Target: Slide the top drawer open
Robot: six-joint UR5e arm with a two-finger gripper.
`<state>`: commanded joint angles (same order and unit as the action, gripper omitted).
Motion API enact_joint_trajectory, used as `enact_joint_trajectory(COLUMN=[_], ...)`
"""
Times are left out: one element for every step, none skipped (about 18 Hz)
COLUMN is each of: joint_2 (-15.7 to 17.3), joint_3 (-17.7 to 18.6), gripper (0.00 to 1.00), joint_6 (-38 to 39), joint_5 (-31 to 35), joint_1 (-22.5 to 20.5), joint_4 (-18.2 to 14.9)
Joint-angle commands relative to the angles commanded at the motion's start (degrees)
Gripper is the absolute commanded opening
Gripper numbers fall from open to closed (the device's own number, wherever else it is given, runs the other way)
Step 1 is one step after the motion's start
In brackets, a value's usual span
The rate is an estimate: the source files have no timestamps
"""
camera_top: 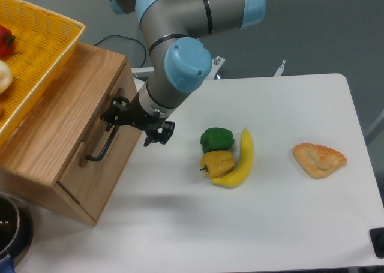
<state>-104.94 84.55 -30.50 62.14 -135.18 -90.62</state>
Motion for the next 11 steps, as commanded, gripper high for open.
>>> enact_joint_trajectory(joint_2=[0.00,0.00,0.00,0.00,0.09,0.09,0.09,0.09,0.09,0.17,0.18], joint_3=[0.09,0.09,0.18,0.26,0.44,0.62,0.70,0.79,0.88,0.88,0.88], gripper=[1.00,1.00,1.00,1.00,1.00,1.00,1.00,1.00,1.00,1.00,1.00], joint_6=[0.00,0.00,0.00,-0.09,-0.09,0.00,0.00,0.00,0.00,0.00,0.09], joint_5=[0.00,0.00,0.00,0.00,0.00,0.09,0.18,0.18,0.18,0.18,0.18], joint_1=[0.00,0.00,0.00,0.00,0.00,0.09,0.61,0.79,0.79,0.88,0.88], joint_4=[0.09,0.09,0.09,0.09,0.17,0.52,0.88,0.88,0.88,0.88,0.88])
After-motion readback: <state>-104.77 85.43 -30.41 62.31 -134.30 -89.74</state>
